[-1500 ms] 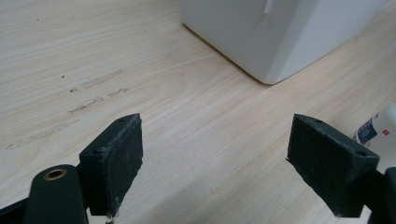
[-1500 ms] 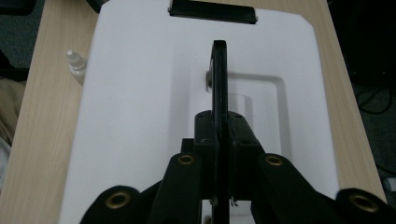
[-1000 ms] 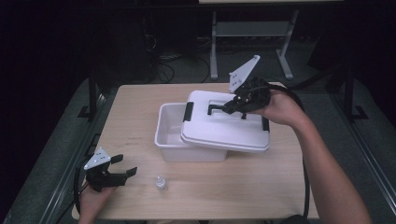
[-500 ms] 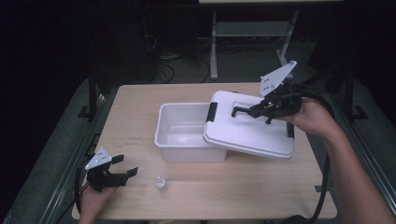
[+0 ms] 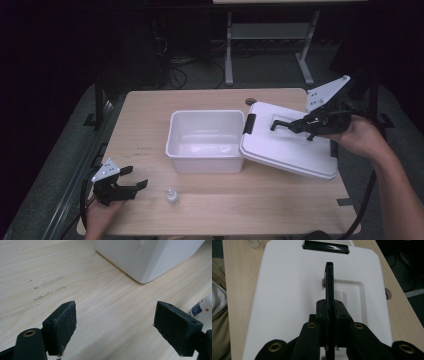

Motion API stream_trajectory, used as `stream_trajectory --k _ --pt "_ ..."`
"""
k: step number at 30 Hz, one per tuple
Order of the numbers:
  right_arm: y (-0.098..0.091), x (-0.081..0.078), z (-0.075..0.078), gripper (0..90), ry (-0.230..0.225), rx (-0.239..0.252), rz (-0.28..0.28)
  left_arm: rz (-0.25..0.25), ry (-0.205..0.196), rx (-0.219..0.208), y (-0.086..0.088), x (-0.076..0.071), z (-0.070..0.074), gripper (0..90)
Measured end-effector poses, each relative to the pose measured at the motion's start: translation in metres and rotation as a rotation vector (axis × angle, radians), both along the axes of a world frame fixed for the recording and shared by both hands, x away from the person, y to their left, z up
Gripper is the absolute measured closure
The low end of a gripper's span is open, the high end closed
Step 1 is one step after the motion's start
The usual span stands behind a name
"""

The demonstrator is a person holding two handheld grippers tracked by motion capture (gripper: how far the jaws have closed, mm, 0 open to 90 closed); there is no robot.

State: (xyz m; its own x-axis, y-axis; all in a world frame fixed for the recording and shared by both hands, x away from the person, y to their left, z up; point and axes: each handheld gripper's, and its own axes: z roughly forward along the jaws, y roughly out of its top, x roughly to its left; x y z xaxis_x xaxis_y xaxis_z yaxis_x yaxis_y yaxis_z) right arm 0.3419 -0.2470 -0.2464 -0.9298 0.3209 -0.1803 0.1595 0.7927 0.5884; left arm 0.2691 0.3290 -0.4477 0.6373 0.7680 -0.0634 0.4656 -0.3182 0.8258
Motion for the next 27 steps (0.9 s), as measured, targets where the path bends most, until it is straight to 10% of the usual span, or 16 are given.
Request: stream_trajectory --k 27 --pt "-0.044 -0.010 -0.074 83.9 0.081 0.016 -0.089 -0.003 -0.001 0.005 -0.001 -0.001 0.000 17.7"
